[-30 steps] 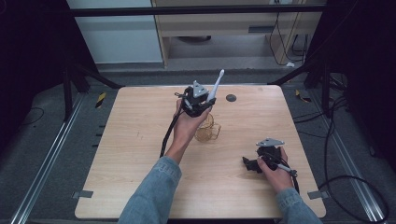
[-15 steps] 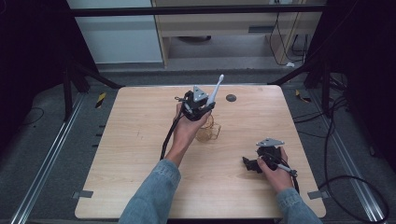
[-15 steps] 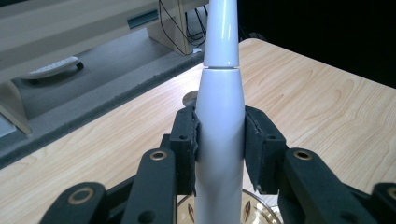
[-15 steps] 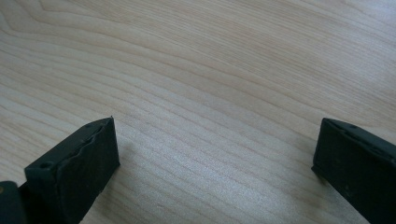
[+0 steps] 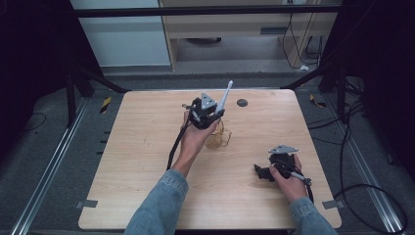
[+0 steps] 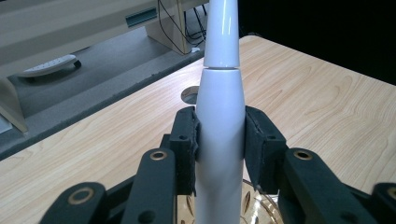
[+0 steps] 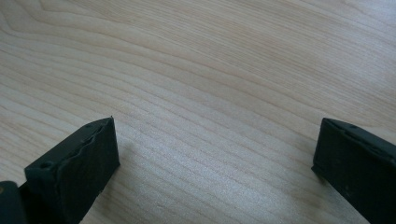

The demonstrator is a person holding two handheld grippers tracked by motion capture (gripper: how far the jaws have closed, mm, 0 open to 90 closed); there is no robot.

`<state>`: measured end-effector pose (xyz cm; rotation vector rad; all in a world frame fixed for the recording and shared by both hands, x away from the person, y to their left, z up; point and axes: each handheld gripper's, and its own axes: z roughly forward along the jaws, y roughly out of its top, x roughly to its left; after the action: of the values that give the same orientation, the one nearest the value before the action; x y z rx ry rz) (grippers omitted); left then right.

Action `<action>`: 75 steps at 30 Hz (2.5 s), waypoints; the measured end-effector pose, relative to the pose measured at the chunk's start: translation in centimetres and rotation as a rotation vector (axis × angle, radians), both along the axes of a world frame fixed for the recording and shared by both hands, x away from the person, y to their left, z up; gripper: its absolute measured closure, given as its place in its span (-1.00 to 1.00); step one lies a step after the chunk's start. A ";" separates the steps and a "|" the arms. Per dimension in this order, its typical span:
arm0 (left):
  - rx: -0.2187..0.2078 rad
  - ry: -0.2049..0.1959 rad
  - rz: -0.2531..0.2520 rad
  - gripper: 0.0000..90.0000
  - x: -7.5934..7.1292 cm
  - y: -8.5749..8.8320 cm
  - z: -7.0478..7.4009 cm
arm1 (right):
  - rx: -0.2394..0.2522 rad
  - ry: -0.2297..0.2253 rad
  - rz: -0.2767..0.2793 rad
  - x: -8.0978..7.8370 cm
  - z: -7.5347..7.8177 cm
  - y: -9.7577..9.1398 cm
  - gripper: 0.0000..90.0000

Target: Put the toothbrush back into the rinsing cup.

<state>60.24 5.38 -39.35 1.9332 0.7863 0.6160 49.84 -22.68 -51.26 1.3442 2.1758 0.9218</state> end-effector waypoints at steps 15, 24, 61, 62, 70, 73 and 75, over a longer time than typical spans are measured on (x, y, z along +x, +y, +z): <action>0.017 0.005 -0.003 0.48 -0.3 0.1 -0.7 | 0.001 0.001 -0.001 0.0 0.0 0.0 -0.99; 0.019 0.012 -0.003 0.48 -0.3 0.3 -0.9 | 0.001 0.000 -0.001 0.0 0.0 0.0 -0.99; 0.035 0.049 0.008 0.48 -0.7 0.7 -2.1 | 0.001 0.000 0.000 0.0 0.0 0.0 -0.99; 0.036 0.050 0.009 0.48 -0.7 0.7 -2.2 | 0.001 0.000 -0.001 0.0 0.0 0.0 -0.99; 0.046 0.045 0.007 0.48 -0.8 0.6 -2.2 | 0.000 -0.002 0.000 0.0 0.0 0.0 -0.99; 0.050 0.048 0.006 0.48 -0.8 0.6 -2.3 | 0.000 -0.002 0.000 0.0 0.0 0.0 -0.99; 0.052 0.052 0.007 0.48 -0.8 0.6 -2.3 | 0.000 -0.002 0.000 0.0 0.0 0.0 -0.99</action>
<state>59.46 6.00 -41.68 2.0016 0.8167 0.5977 49.85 -22.68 -51.26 1.3425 2.1749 0.9223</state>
